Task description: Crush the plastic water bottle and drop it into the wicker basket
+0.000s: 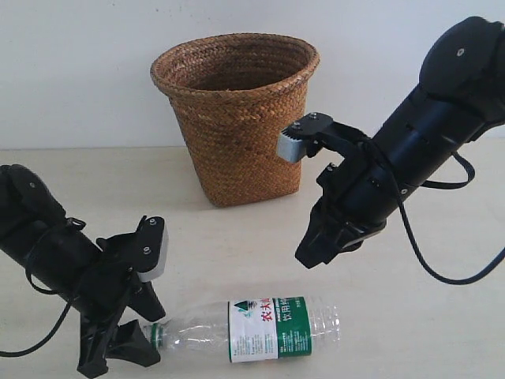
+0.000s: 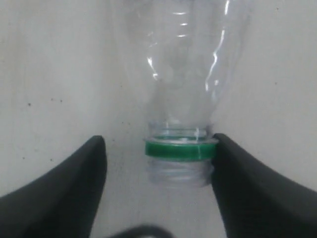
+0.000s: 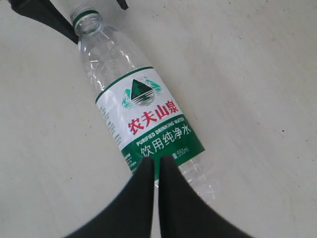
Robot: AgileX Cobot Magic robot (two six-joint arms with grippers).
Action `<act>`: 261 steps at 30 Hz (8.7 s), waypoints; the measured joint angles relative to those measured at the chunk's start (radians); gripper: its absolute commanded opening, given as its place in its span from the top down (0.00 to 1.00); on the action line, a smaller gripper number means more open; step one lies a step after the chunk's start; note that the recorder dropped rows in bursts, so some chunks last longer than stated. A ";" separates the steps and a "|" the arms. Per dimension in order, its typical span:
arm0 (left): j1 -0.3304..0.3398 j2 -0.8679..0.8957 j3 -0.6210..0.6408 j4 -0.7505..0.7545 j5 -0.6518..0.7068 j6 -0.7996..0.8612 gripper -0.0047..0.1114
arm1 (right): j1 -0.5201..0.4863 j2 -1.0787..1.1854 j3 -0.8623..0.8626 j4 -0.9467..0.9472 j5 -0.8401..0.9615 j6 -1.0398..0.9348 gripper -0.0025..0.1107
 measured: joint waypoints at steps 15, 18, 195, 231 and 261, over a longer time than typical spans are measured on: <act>0.000 0.015 0.000 0.000 0.004 0.050 0.92 | 0.000 0.000 0.000 0.013 -0.003 0.000 0.98; 0.000 0.015 0.000 0.000 0.004 0.050 0.92 | 0.000 0.000 0.000 0.044 -0.003 0.003 0.98; 0.000 0.017 0.004 -0.009 0.004 -0.073 0.92 | 0.172 0.478 -0.281 -0.279 0.158 0.629 0.98; -0.002 -0.030 -0.083 -0.089 0.136 -0.077 0.92 | -0.279 -0.060 0.051 -0.479 0.135 0.633 0.98; 0.047 -0.067 -0.740 -0.175 -0.210 -0.485 0.11 | -0.289 -0.060 0.069 -0.313 0.017 0.583 0.98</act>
